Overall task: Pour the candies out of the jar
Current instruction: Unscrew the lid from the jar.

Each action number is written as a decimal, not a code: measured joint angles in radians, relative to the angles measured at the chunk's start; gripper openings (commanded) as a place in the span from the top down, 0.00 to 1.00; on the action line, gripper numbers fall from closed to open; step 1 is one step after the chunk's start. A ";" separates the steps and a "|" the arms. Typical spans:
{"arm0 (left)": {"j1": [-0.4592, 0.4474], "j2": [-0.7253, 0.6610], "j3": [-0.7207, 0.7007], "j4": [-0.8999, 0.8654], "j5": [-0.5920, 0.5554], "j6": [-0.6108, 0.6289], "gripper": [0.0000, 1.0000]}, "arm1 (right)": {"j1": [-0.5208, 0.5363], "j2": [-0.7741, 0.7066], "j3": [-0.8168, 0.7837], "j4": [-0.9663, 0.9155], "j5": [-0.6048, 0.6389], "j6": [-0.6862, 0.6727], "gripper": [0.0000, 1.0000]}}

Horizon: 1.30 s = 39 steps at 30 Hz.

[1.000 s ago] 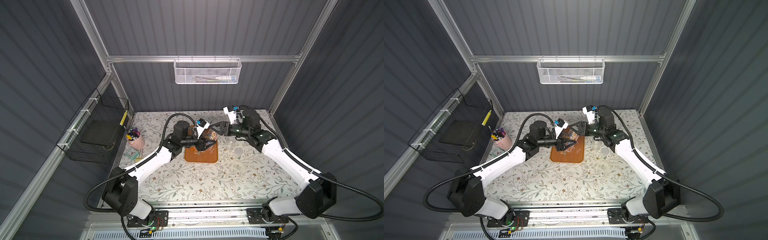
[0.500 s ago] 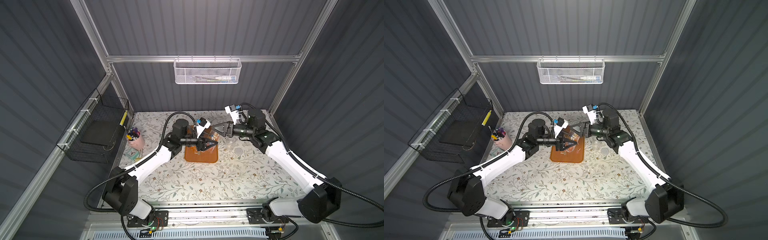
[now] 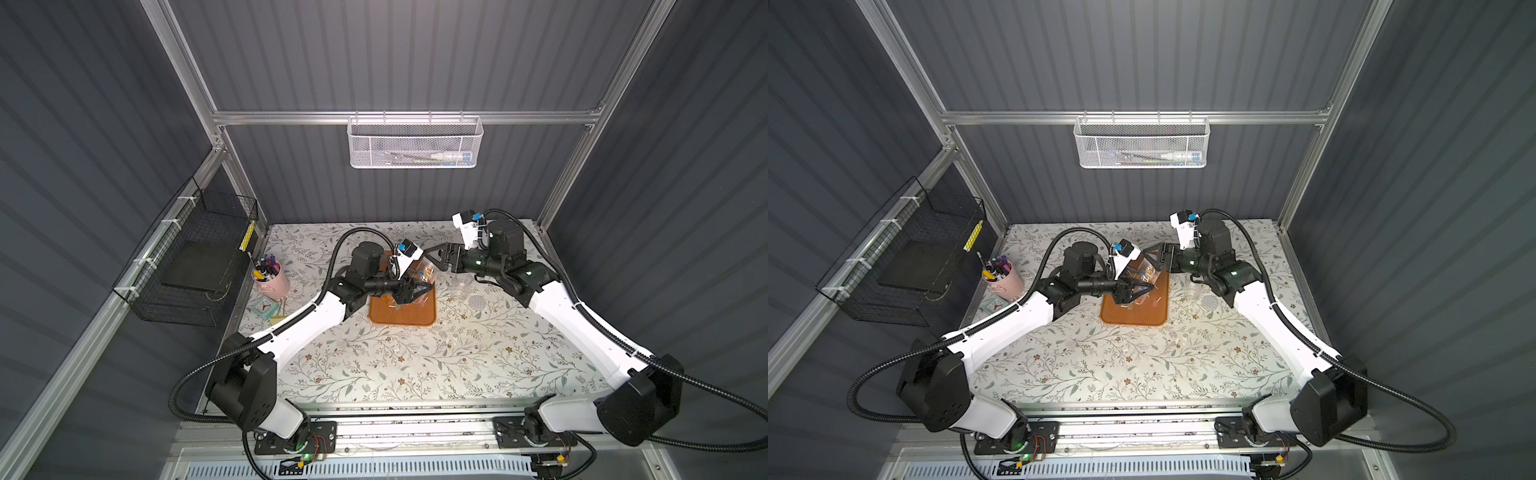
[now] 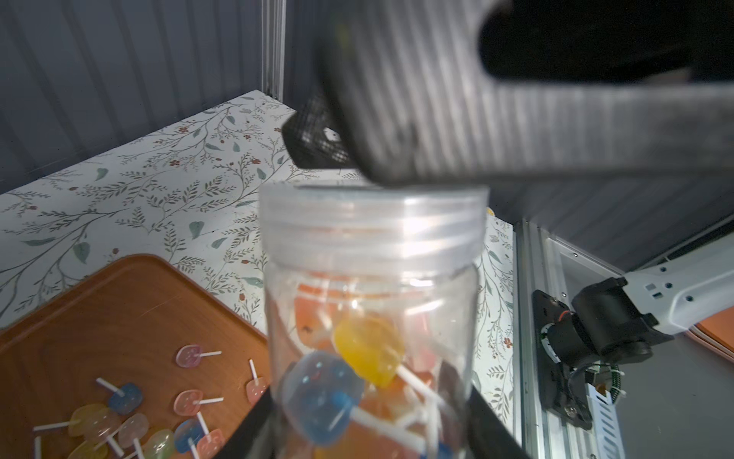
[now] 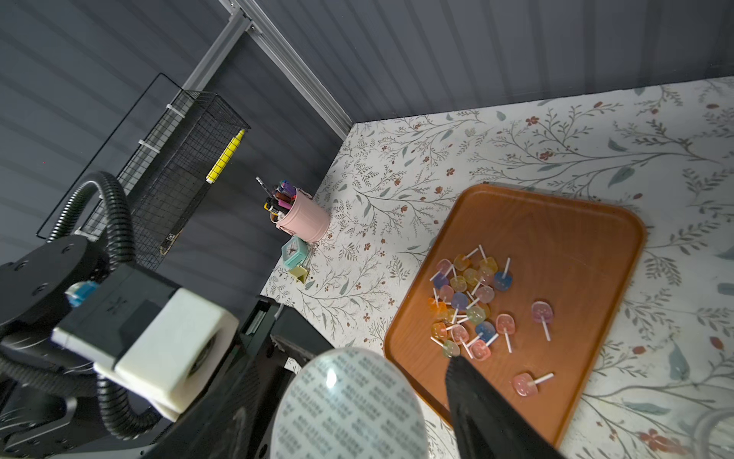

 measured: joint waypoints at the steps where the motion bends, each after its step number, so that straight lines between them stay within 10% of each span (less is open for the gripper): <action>1: -0.001 0.000 0.000 -0.001 -0.011 0.003 1.00 | 0.008 0.008 0.006 -0.003 0.010 0.003 0.26; 12: -0.016 0.000 0.000 -0.022 -0.080 0.021 1.00 | 0.044 0.063 0.049 -0.049 0.089 0.023 0.44; 29: -0.016 0.000 0.000 -0.026 -0.130 0.021 1.00 | 0.051 0.064 0.069 -0.075 0.098 0.028 0.20; 39: -0.016 0.000 -0.002 -0.025 -0.153 0.021 1.00 | 0.054 0.064 0.069 -0.082 0.110 0.033 0.31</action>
